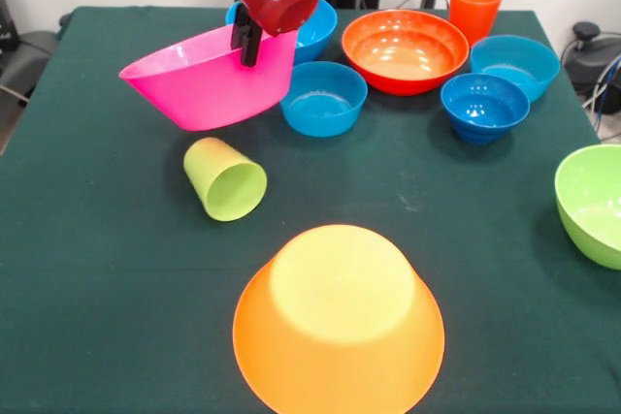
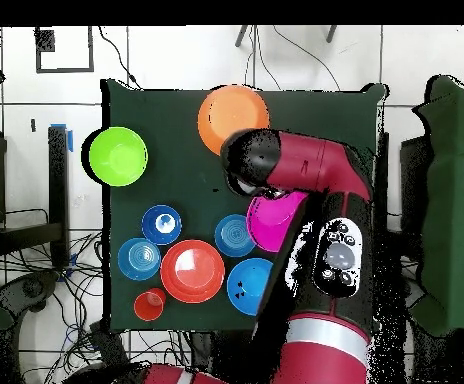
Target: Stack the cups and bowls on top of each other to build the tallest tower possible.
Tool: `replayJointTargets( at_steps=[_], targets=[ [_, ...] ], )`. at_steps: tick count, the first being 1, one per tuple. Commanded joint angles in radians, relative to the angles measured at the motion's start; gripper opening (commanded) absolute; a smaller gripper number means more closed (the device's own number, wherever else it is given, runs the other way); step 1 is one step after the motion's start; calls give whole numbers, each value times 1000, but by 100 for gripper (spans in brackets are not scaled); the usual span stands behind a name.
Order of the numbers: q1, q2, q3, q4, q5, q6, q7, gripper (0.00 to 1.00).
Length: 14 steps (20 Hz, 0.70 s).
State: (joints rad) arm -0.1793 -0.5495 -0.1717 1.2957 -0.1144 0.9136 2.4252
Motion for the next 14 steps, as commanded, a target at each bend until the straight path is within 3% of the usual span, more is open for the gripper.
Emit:
replayJointTargets(
  at_steps=[1, 6, 14],
  targets=[
    [-38, -38, 198, 16, -141, 2, -497, 0],
    [-111, -23, 315, -18, -149, 45, -652, 0],
    [-140, -9, 385, -26, -128, 60, -738, 0]
  ],
)
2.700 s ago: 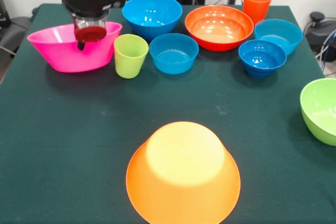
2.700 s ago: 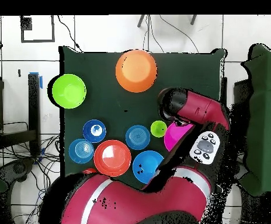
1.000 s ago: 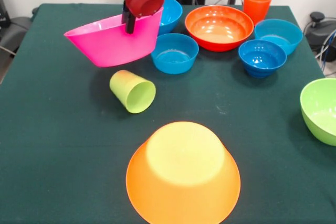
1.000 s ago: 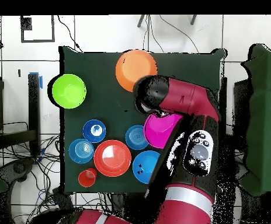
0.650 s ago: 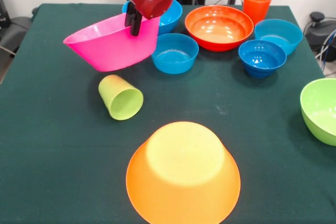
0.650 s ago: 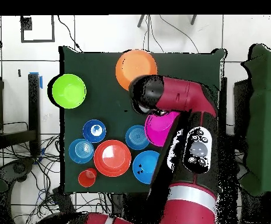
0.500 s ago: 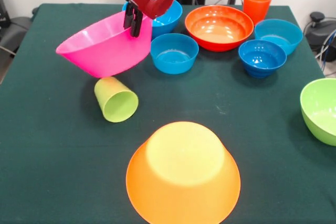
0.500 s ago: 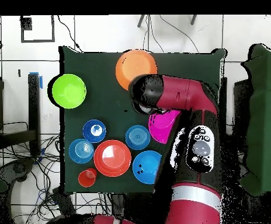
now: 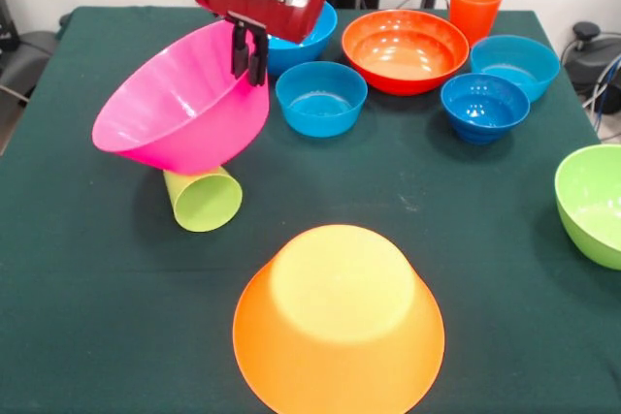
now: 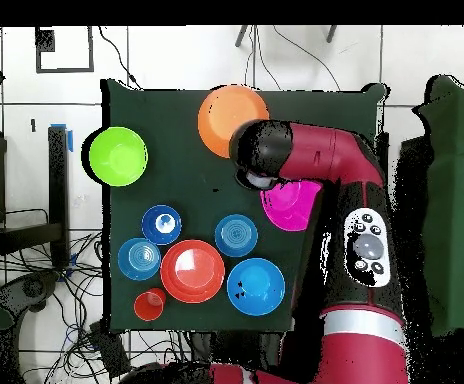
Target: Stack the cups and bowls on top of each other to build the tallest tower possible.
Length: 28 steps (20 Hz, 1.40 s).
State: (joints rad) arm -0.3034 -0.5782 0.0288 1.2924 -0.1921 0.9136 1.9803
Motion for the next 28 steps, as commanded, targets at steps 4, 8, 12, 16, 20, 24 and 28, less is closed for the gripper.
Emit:
replayJointTargets(
  at_steps=[4, 8, 12, 16, 20, 24, 28],
  targets=[
    [-11, 18, 191, -18, -48, 53, -297, 0],
    [-25, 14, 231, -7, -41, 49, -334, 0],
    [-27, 3, 253, -31, -59, 64, -358, 0],
    [-14, -29, 252, -111, -82, 203, -384, 0],
    [-12, -34, 255, -136, -97, 233, -374, 0],
    [-27, -73, 256, -139, -111, 276, -399, 0],
    [-31, -91, 261, -172, -127, 330, -424, 0]
  ],
)
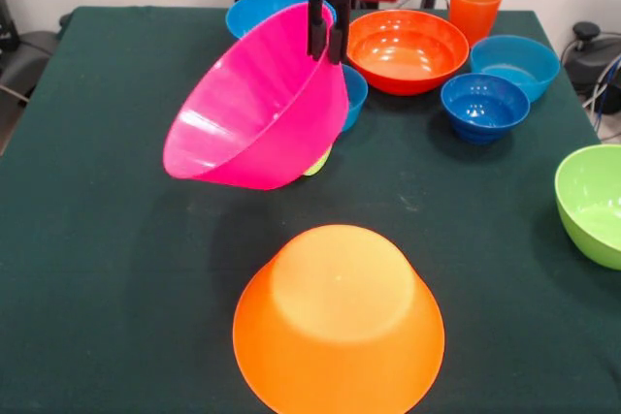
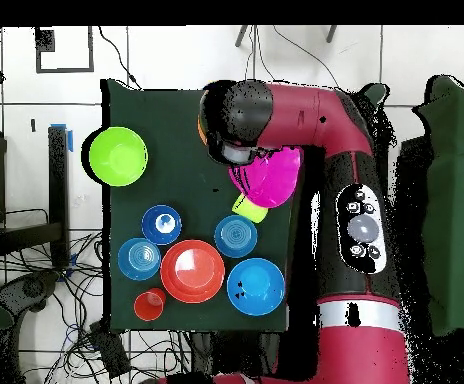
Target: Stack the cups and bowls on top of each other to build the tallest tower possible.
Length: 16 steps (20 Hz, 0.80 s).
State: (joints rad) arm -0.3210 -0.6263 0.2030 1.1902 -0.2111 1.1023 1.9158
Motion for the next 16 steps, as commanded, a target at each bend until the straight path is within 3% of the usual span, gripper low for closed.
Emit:
replayJointTargets(
  at_steps=[1, 5, 10, 16],
  targets=[
    [-10, -39, 87, -82, -115, 150, -357, 0],
    [7, -14, 91, -133, -137, 172, -325, 0],
    [36, 15, 79, -123, -140, 106, -211, 0],
    [137, 78, 19, -220, -222, 73, -56, 0]
  ],
)
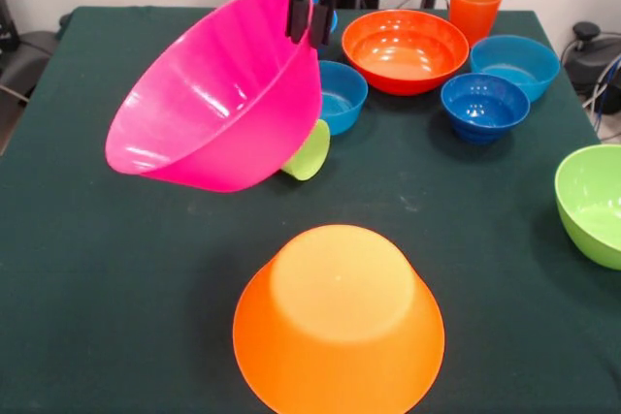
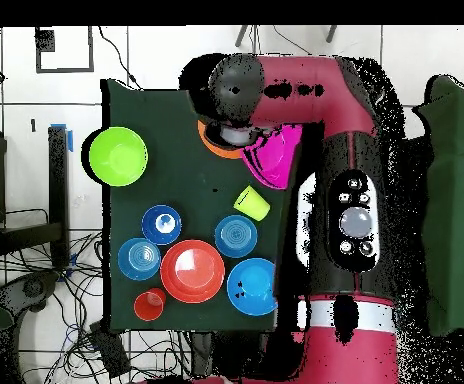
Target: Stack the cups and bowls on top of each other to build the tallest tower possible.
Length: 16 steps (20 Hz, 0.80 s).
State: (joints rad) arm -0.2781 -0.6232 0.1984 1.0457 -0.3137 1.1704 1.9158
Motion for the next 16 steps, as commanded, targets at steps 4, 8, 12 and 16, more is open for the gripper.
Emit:
replayJointTargets(
  at_steps=[4, 8, 12, 16],
  targets=[
    [126, 119, 13, -72, -103, -62, 33, 0],
    [138, 158, 11, -86, -87, -108, 59, 0],
    [148, 185, 1, -116, -81, -129, 58, 0],
    [150, 235, -4, -186, -78, -124, 55, 0]
  ],
)
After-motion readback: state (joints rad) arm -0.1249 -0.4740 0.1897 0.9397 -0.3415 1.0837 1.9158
